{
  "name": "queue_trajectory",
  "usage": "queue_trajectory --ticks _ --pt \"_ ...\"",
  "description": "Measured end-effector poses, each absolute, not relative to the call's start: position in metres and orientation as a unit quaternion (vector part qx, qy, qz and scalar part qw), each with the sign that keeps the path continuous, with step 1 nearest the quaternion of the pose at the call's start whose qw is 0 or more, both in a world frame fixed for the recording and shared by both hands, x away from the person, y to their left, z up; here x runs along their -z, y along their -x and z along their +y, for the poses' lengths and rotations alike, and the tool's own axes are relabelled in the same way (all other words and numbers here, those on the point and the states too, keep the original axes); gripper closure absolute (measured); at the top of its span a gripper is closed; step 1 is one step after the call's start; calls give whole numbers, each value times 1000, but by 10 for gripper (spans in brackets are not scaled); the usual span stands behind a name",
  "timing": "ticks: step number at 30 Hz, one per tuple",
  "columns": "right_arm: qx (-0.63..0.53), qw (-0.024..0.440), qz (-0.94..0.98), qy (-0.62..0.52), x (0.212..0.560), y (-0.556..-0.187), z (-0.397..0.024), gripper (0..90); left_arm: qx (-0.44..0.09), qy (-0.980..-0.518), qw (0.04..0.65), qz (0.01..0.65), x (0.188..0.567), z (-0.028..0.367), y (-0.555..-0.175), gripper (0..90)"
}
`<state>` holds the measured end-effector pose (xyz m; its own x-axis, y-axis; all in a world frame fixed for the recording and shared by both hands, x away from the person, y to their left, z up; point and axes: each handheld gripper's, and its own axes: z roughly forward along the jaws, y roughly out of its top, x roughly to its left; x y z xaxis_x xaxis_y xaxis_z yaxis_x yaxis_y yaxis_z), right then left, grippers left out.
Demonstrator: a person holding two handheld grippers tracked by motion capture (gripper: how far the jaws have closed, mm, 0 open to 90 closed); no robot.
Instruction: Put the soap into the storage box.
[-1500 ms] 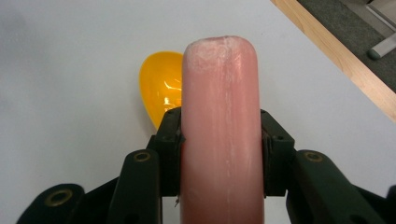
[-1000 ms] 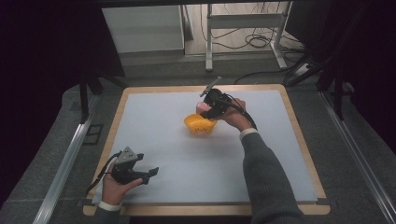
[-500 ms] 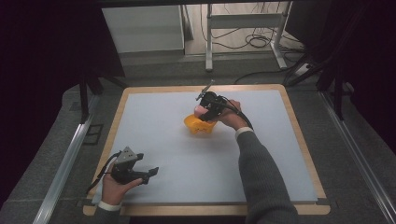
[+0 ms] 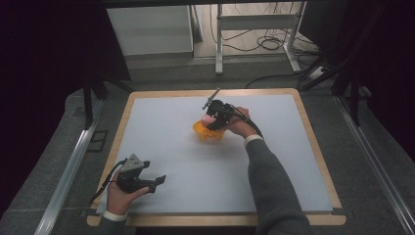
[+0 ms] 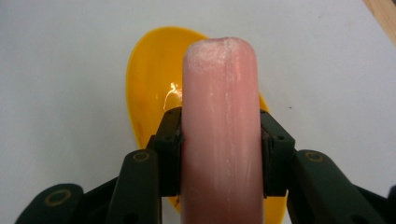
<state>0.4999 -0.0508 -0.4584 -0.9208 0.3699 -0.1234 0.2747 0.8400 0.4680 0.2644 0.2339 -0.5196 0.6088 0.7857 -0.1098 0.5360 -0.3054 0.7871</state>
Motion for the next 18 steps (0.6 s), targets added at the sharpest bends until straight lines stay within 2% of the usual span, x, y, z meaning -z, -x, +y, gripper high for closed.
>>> queue_trajectory --ticks 8,18 --pt "-248 100 946 -182 450 -495 -55 547 -150 -795 415 416 520 233 -265 144" --pt "-302 124 922 -207 431 -483 -69 414 -150 -796 414 416 520 233 -265 144"
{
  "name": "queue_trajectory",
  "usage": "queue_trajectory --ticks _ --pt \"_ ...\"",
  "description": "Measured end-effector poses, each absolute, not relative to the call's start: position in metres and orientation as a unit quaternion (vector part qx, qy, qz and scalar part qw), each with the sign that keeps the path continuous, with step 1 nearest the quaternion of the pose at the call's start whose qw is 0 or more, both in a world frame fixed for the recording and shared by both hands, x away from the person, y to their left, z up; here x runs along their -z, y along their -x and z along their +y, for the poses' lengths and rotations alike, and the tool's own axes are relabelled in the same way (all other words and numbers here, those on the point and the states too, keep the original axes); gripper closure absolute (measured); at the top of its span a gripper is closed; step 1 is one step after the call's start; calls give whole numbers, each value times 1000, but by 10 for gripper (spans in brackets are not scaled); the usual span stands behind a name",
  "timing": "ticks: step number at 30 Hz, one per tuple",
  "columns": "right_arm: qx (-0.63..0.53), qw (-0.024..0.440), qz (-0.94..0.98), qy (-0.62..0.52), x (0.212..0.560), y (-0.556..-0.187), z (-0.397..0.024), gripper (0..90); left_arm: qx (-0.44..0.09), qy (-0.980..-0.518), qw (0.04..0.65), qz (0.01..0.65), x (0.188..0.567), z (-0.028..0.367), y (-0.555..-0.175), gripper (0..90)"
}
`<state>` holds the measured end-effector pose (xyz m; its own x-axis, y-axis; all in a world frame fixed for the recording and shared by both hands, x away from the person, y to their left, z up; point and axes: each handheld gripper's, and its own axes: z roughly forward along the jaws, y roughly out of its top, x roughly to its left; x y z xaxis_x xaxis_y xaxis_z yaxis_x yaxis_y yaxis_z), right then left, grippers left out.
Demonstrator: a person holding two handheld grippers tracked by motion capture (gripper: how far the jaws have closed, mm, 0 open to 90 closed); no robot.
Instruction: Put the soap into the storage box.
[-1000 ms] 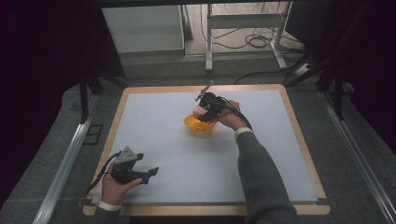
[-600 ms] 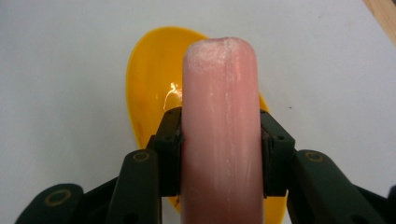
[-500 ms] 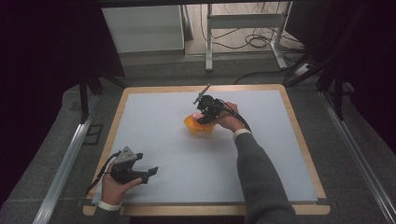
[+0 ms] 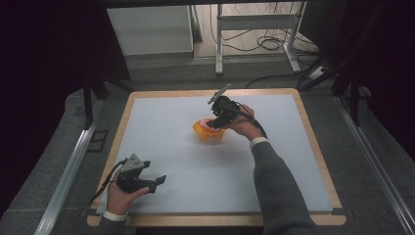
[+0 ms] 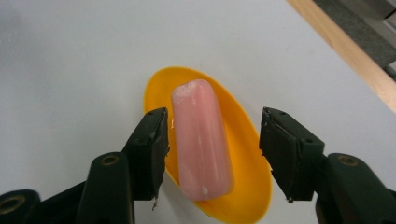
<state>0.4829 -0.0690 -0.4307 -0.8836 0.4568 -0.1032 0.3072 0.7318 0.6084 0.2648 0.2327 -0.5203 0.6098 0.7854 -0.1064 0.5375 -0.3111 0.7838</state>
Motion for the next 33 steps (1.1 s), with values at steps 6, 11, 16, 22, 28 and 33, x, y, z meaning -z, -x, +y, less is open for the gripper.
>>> queue_trajectory --ticks 6,11,16,22,28,33 --pt "-331 132 906 -230 423 -474 -86 355 -147 -798 412 414 521 231 -265 144" --pt "-346 139 893 -252 420 -460 -104 323 -147 -800 411 412 521 231 -265 144" --pt "-364 149 876 -278 421 -444 -127 319 -148 -797 414 415 520 231 -264 144" --pt "-391 154 856 -301 427 -422 -160 314 -150 -798 410 415 521 231 -265 144" --pt "-393 175 844 -321 444 -394 -189 309 -150 -798 410 416 520 231 -264 144" --pt "-404 181 831 -337 458 -371 -211 308 -151 -799 408 416 520 230 -264 144"
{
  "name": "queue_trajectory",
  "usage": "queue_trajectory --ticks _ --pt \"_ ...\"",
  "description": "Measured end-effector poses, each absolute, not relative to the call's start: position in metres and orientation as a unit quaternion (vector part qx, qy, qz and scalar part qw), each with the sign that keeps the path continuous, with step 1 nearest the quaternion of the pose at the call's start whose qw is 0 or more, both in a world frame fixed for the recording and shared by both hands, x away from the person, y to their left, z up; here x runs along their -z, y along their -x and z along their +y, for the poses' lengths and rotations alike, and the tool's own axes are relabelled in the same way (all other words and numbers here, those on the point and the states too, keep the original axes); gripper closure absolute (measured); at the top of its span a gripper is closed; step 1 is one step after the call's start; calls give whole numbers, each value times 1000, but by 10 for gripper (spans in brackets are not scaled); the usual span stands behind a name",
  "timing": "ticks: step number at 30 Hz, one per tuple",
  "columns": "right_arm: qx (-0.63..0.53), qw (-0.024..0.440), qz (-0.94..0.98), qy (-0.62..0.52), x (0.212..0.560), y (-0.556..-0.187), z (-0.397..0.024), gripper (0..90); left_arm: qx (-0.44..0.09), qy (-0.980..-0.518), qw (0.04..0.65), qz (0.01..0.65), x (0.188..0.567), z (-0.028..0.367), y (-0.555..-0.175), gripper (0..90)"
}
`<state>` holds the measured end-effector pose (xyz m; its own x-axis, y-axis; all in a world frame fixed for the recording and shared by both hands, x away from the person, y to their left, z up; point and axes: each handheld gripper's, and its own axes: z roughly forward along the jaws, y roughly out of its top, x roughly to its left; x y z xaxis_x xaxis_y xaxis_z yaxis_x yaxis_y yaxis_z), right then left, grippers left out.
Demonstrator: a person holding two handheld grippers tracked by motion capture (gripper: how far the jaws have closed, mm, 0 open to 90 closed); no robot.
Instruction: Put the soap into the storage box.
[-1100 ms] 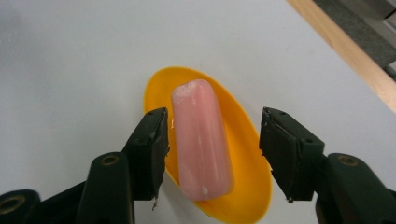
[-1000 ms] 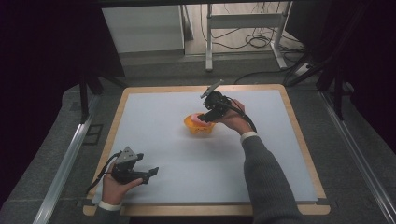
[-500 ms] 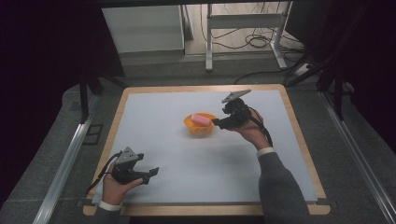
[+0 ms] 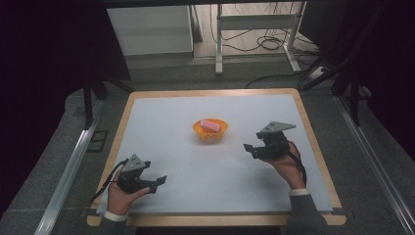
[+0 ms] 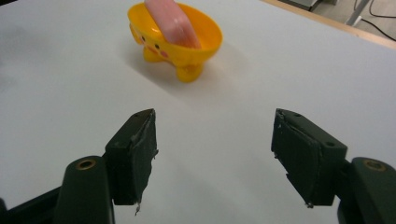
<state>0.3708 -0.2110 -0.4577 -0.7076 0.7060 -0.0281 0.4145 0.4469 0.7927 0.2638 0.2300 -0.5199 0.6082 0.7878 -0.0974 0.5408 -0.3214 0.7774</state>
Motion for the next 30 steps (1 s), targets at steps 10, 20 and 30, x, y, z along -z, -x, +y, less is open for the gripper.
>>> queue_trajectory --ticks 10,20,30 --pt "-390 193 824 -363 474 -345 -241 305 -154 -799 408 414 518 229 -263 144" --pt "-395 196 821 -362 475 -341 -243 304 -156 -801 404 412 519 228 -263 144" --pt "-396 197 819 -365 476 -342 -246 298 -158 -801 403 414 519 229 -264 144"
